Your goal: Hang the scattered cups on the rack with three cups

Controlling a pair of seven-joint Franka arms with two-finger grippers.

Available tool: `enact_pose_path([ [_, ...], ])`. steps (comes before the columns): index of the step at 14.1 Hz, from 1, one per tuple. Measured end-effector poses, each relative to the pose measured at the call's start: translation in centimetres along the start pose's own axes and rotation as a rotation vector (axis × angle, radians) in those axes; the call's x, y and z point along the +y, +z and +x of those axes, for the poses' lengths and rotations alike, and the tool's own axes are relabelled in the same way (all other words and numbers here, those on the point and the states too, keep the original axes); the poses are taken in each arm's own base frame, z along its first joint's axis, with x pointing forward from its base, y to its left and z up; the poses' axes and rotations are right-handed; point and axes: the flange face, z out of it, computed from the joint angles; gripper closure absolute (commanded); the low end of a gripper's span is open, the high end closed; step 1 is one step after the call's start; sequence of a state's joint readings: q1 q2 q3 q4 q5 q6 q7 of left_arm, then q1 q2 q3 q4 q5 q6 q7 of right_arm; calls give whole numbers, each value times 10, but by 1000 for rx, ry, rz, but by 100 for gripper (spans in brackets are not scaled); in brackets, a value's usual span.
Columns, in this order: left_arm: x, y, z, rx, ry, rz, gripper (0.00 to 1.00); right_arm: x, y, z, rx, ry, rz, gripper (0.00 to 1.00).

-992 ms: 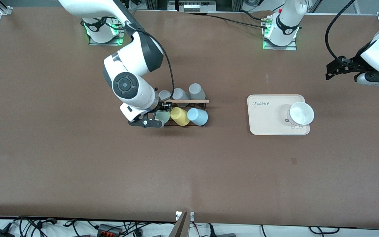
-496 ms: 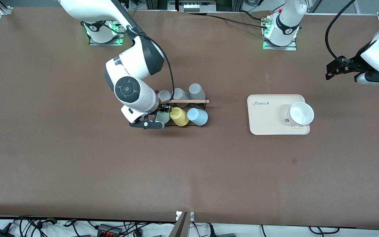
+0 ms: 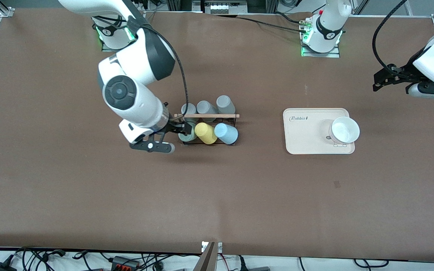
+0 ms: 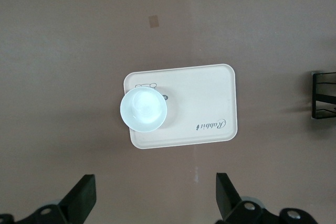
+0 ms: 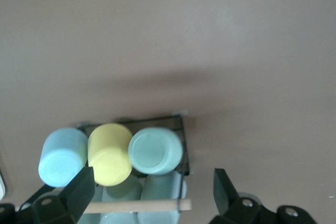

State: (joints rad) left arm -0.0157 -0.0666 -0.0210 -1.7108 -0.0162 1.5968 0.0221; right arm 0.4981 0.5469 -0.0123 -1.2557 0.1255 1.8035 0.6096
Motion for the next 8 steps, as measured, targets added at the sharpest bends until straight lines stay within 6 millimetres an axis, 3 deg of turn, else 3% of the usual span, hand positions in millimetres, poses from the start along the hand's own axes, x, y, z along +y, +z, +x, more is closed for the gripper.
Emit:
enact_pose_path([
  [4, 1, 0, 0, 0, 1, 0, 0, 60, -61, 25, 56, 63, -18, 0],
  [8, 2, 0, 0, 0, 3, 0, 0, 159, -109, 59, 93, 18, -32, 0],
])
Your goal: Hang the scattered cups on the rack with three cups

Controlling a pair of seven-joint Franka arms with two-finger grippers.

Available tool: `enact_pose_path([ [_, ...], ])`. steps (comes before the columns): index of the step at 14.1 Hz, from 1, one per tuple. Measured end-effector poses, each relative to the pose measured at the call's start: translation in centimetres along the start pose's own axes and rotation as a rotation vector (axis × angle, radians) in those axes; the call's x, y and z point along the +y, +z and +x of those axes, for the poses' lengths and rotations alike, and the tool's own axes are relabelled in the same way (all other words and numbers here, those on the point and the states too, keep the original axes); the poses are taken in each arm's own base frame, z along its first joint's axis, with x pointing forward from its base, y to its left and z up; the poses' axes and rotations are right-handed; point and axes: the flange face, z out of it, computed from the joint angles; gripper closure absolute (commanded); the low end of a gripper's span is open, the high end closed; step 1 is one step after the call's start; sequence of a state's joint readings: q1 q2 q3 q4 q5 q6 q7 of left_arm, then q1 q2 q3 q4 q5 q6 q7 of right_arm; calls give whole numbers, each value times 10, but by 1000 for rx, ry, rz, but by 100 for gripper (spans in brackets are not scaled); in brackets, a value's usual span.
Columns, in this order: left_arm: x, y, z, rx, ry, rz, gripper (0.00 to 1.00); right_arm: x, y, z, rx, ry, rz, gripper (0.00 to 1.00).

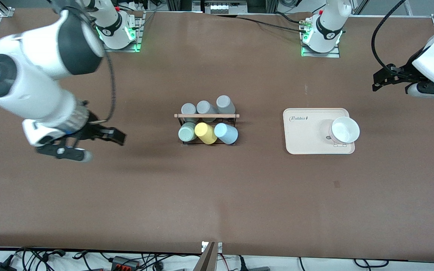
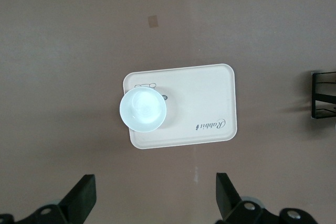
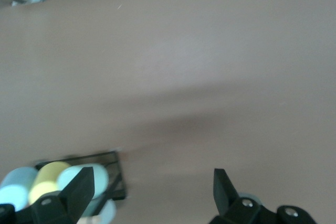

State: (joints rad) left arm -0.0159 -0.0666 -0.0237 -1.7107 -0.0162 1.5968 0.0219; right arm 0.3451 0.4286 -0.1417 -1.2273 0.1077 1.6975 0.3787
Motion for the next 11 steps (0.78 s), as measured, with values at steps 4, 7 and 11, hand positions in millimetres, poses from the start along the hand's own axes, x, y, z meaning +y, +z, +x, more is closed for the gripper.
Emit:
enact_pose_path([
  [4, 0, 0, 0, 0, 0, 0, 0, 86, -25, 19, -10, -29, -9, 0],
  [7, 0, 0, 0, 0, 0, 0, 0, 136, -41, 24, -10, -45, -8, 0],
  [11, 0, 0, 0, 0, 0, 0, 0, 193, -60, 29, 20, -73, -5, 0],
])
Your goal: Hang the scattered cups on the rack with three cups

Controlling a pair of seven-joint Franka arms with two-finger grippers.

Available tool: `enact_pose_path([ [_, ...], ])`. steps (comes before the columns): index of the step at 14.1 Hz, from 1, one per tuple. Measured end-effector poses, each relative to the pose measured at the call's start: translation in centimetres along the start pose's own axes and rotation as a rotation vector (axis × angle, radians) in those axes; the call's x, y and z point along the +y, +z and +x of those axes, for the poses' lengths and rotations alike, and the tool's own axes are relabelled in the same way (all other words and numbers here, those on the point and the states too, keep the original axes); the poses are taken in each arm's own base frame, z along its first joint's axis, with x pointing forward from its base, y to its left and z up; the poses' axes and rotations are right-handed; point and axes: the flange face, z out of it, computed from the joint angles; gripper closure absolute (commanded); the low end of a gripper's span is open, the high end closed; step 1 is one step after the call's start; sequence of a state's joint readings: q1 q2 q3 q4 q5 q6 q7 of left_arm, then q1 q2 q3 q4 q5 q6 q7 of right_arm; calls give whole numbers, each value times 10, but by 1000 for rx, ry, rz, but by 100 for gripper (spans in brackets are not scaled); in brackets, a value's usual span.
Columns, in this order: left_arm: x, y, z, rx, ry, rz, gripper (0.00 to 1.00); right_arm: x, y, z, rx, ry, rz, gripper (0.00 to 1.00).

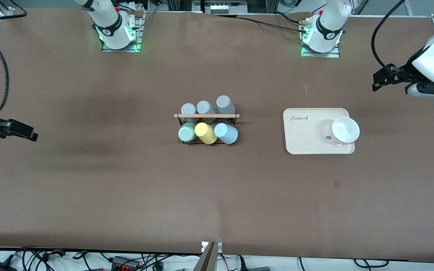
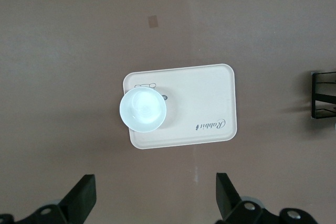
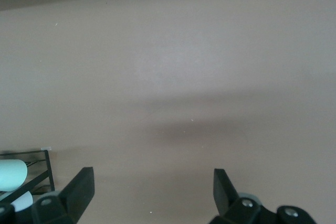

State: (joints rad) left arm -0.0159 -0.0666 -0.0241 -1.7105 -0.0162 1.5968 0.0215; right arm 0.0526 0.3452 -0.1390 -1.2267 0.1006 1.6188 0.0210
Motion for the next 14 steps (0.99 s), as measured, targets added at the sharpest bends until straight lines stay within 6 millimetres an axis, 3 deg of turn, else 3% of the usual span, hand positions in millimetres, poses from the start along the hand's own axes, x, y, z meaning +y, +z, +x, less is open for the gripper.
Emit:
enact_pose_path([
  [4, 0, 0, 0, 0, 0, 0, 0, -7, -21, -12, 27, -35, -43, 0],
  [9, 0, 0, 0, 0, 0, 0, 0, 2, -17, -27, 4, -83, -47, 0],
  [14, 0, 0, 0, 0, -1, 0, 0, 11, 0, -73, -17, -79, -40, 0],
])
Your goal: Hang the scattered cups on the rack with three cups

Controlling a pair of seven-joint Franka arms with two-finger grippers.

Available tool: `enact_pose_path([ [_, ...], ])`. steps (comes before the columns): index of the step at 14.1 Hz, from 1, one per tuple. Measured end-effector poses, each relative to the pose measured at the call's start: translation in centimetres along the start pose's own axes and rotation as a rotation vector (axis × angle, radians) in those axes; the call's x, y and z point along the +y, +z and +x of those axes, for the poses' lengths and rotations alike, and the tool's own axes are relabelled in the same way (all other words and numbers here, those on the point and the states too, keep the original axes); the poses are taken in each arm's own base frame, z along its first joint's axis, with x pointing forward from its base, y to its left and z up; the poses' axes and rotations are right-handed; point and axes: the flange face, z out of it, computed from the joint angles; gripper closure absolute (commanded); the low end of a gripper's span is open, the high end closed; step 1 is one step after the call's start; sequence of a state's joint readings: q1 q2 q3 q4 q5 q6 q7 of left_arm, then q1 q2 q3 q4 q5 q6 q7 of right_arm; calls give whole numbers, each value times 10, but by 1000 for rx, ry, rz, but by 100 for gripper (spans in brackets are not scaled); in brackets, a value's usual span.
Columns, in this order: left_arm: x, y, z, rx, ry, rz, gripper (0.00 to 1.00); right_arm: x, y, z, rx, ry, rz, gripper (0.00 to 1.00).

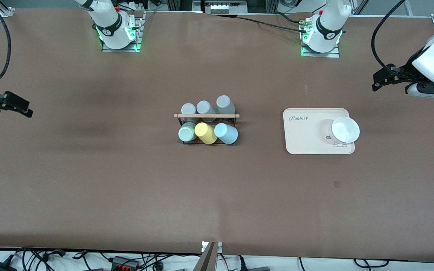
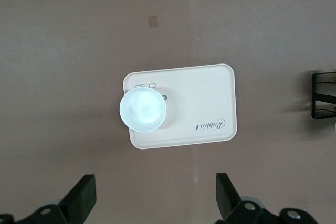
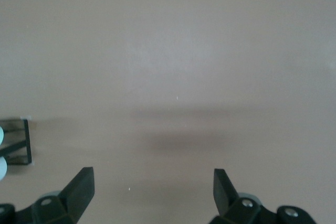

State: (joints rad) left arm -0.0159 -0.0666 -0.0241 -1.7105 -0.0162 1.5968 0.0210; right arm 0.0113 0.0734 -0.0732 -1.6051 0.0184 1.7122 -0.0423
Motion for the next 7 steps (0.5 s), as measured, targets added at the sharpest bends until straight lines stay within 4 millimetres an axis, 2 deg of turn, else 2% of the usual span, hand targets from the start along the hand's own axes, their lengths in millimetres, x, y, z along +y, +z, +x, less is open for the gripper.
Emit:
enact_pose_path([
  [3, 0, 0, 0, 0, 0, 0, 0, 1, 8, -16, -17, 0, 0, 0],
  [7, 0, 0, 0, 0, 0, 0, 0, -2, 9, -19, -30, -7, 1, 0],
])
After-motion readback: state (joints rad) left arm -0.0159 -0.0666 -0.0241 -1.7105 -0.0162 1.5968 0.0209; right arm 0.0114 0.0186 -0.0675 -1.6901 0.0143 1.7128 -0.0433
